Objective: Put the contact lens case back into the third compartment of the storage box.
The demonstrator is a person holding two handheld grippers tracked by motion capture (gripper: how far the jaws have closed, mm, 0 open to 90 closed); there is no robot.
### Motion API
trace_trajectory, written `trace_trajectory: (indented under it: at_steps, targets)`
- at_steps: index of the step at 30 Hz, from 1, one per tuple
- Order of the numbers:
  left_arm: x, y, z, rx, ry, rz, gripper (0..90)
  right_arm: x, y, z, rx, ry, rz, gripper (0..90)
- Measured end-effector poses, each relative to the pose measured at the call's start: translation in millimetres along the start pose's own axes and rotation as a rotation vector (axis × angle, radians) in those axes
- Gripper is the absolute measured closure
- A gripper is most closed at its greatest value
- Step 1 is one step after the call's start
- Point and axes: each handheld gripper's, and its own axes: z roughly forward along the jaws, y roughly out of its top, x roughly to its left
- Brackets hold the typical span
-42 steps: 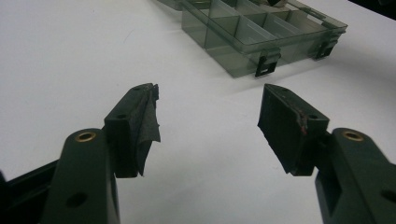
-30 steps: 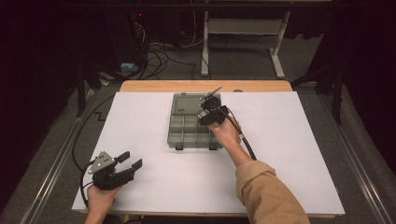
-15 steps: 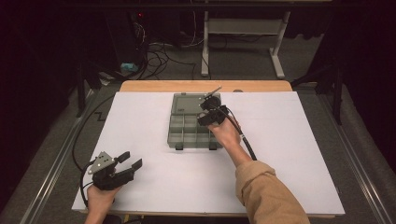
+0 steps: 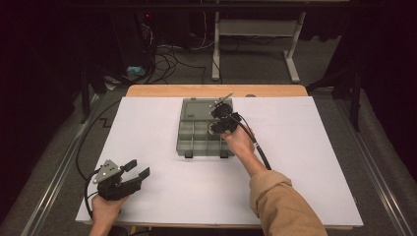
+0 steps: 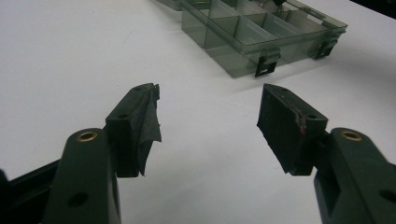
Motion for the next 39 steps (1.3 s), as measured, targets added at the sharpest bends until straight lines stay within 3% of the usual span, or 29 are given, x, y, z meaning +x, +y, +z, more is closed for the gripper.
trace_trajectory:
  at_steps: [2, 7, 18, 30, 39]
  targets:
    - [0.1, 0.1, 0.1, 0.000, 0.000, -0.001, 38.0, -0.9, -0.4, -2.5, -0.009, 0.017, 0.001, 76.0]
    - [-0.2, -0.3, -0.1, 0.006, -0.003, 0.003, 38.0, 2.2, -2.1, -3.9, -0.004, 0.011, -0.021, 77.2]
    - [0.5, -0.7, -0.1, 0.006, 0.001, 0.003, 37.9, 0.6, -6.9, -17.6, -0.046, 0.065, -0.008, 74.0]
    - [1.4, -1.0, -0.6, 0.007, 0.006, 0.003, 37.6, -5.0, -22.5, -34.7, -0.082, 0.064, 0.007, 63.9]
    - [1.6, -1.2, -0.6, 0.006, 0.009, 0.003, 37.4, -13.6, -37.6, -40.4, -0.093, 0.068, 0.027, 63.3]
